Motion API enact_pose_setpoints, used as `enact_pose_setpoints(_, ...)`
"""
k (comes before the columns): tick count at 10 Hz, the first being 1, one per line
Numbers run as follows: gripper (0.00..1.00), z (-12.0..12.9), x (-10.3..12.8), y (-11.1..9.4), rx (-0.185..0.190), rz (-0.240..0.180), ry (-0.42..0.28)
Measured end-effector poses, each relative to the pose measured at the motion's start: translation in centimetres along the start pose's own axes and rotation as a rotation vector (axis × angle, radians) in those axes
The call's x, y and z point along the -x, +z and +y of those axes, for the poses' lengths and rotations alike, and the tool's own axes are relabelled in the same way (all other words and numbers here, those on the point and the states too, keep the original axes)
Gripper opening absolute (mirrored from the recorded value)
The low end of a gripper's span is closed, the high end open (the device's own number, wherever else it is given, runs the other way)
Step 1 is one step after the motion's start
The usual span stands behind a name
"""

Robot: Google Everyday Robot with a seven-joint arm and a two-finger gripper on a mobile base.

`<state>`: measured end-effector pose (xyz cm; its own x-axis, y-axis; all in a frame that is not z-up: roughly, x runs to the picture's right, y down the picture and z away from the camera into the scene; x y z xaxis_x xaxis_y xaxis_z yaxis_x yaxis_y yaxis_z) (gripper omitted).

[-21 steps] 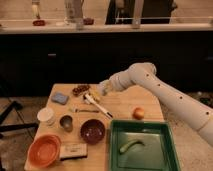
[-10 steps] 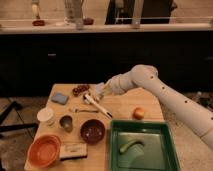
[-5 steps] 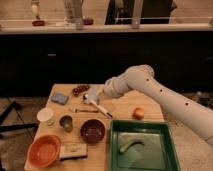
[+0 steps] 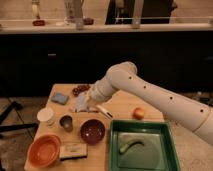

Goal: Wipe purple bowl with towel

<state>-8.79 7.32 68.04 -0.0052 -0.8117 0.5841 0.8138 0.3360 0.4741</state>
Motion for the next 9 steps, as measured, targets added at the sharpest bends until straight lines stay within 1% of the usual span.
enact_pose_setpoints(2, 0.0, -0.4, 1.9, 1.5, 0.019, -0.066, -0.02)
enact_pose_setpoints(3, 0.0, -0.2, 2.5, 1.8, 0.026, -0.084, -0.02)
enact_pose_setpoints(6, 0.0, 1.7, 5.6, 2.8, 0.072, -0.157, 0.007)
enact_pose_setpoints(8, 0.0, 2.9, 7.0, 2.9, 0.096, -0.187, 0.029)
enact_pose_setpoints(9, 0.0, 3.3, 7.2, 2.8, 0.1, -0.187, 0.038)
